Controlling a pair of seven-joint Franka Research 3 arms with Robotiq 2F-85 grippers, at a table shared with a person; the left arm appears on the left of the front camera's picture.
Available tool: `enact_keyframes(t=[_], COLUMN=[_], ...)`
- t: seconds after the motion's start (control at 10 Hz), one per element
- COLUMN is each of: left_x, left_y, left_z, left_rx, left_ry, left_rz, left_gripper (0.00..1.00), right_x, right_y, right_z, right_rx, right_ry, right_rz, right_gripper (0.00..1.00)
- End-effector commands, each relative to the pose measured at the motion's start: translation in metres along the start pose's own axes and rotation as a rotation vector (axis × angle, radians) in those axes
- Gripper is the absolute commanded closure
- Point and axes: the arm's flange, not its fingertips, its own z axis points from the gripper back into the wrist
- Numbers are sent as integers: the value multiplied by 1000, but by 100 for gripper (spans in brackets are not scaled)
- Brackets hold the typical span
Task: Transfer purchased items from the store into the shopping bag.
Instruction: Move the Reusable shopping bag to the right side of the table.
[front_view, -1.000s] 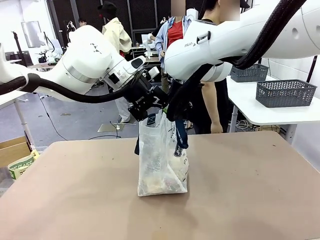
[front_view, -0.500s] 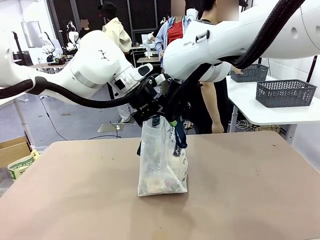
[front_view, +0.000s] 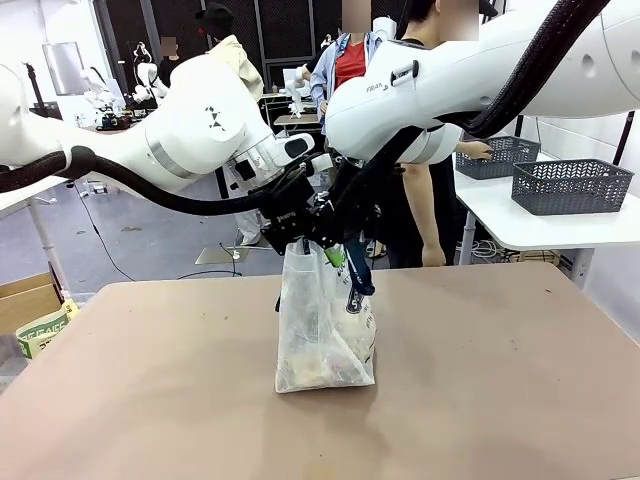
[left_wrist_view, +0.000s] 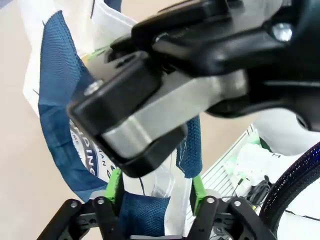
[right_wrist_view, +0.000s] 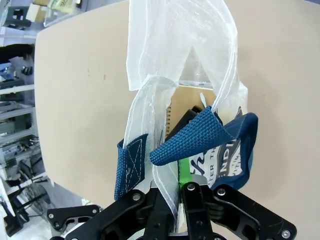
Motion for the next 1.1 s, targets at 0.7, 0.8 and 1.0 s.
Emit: enact_keyframes(t=[0.7,0.8,1.0], left_x=[-3,-3,-3], left_y=[-6,-7,-7], left_z=[10,11,12], left_rx=[123,128,119], left_ry=[-37,-39,-43], left_rz=[10,8,1], left_gripper=[100,100,100], right_x=[3,3,2], right_y=[-1,-2,-2], right_z=[1,2,3], right_rx=[73,75,85], right_ry=[-4,-5,-9], right_rz=[31,32,41], right_gripper=[100,100,100])
